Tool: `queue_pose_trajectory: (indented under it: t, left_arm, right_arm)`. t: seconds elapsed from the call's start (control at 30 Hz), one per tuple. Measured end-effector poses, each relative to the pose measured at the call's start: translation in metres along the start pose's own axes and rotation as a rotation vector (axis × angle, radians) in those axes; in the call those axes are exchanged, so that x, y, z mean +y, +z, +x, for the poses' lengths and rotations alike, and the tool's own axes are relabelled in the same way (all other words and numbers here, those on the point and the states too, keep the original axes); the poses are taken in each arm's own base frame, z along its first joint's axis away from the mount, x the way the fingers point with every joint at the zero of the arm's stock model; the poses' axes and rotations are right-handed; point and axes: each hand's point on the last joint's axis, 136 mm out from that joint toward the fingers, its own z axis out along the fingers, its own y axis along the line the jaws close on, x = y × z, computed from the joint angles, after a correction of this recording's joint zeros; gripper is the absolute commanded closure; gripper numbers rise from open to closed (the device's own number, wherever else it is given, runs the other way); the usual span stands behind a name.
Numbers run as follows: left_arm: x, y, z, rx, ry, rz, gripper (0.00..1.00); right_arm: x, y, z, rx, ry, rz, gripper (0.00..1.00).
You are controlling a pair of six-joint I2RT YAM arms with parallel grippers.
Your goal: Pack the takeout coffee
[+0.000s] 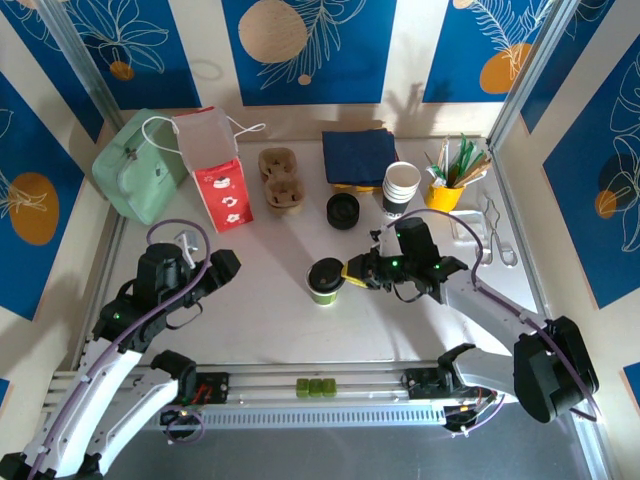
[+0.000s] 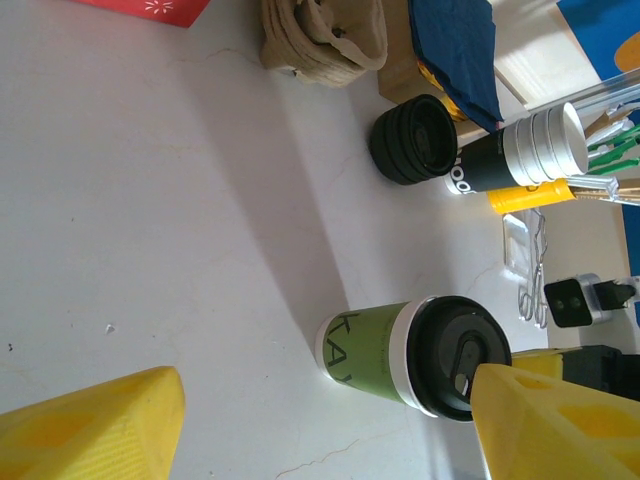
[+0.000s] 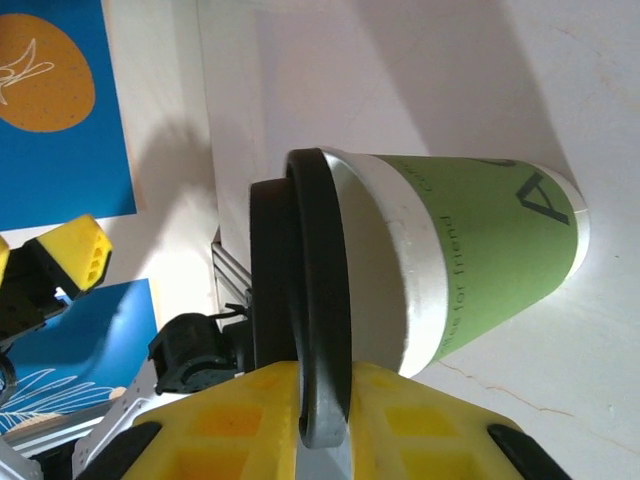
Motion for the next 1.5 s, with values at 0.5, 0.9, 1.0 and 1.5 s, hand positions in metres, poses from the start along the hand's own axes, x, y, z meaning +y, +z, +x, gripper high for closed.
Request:
queue_pose_trajectory:
  t: [0.5, 0.9, 1.0, 1.5]
  left_arm:
    - [0.003, 0.002, 0.003, 0.011, -0.013, -0.007, 0.24]
    - [0.01, 0.007, 0.009, 0.027, -0.016, -0.022, 0.24]
    - [0.012, 0.007, 0.01, 0.03, -0.018, -0.025, 0.24]
    - [0.01, 0.009, 0.015, 0.054, -0.016, -0.007, 0.22]
  right_arm:
    - [-0.014, 0.005, 0.003, 0.013, 0.018, 0.029, 0.76]
    - [-0.014, 0.006, 0.005, 0.018, 0.013, 0.03, 0.71]
    - [-0.015, 0.008, 0.006, 0.025, 0.017, 0.035, 0.71]
    - [-0.019, 0.004, 0.008, 0.014, -0.008, 0.075, 0.53]
